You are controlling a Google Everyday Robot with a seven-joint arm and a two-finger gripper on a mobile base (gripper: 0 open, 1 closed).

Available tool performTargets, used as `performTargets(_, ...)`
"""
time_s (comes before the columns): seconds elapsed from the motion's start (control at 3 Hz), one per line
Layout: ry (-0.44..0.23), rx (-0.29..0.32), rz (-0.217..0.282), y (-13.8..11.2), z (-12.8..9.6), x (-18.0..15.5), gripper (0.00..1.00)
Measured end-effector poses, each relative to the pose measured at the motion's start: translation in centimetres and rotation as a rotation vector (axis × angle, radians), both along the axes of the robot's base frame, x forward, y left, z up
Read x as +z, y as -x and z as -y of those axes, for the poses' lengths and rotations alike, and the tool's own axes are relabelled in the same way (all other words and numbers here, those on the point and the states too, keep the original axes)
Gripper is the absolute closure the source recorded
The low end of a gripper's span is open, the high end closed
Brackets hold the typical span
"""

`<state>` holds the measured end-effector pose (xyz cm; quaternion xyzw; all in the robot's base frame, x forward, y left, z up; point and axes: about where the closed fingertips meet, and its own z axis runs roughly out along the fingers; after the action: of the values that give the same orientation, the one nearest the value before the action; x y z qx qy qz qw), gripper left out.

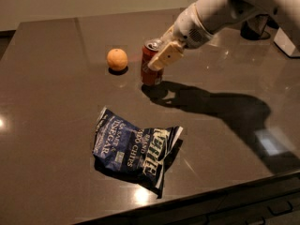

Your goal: Move coke can near orange

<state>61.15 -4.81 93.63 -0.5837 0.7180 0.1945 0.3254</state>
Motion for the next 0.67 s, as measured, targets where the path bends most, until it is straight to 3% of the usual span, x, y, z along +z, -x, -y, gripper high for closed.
performTargets(0.67,0.051,0.026,-0.008,-2.2,-0.93,-1.29,1.0)
